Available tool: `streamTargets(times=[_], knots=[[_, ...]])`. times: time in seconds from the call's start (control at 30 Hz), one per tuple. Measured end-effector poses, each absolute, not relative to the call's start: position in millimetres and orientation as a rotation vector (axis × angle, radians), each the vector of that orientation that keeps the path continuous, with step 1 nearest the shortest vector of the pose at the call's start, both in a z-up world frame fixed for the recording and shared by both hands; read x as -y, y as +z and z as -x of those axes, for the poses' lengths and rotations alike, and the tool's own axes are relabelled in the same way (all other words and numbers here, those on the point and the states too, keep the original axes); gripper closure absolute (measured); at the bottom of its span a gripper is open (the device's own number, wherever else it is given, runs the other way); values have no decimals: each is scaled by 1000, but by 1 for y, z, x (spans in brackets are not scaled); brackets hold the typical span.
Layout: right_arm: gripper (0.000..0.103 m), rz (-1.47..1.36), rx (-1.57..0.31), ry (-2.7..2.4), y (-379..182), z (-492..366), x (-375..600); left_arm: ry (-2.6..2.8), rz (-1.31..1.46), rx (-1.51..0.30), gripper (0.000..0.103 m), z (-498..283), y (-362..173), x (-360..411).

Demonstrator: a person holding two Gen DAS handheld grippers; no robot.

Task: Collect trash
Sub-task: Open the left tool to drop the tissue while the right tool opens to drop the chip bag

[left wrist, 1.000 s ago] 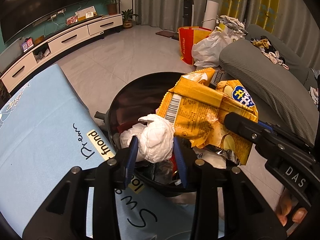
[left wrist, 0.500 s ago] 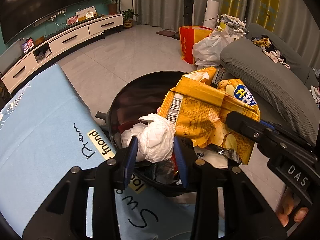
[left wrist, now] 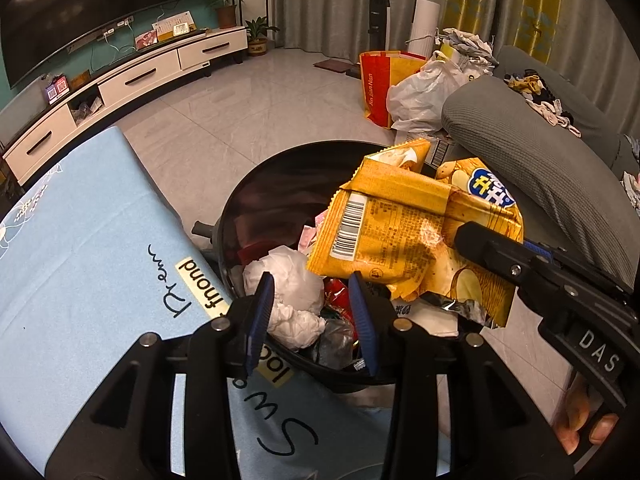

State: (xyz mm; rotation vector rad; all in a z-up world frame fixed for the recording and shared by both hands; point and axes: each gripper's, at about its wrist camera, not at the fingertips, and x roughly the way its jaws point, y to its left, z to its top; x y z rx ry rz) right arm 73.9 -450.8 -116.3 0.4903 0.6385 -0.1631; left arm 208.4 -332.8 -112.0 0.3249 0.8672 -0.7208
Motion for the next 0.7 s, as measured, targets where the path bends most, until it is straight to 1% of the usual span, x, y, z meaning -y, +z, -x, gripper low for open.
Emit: streamTargets(times=[0.07, 0.13, 0.7], knots=[[89, -492, -640, -164, -117, -73, 451, -721, -324, -868, 59, -208, -112, 333], [89, -493, -642, -164, -118, -72, 451, -721, -323, -869, 58, -209, -112, 333], [89, -500, -642, -165, -118, -71, 451, -717, -324, -869, 55, -208, -113, 336]])
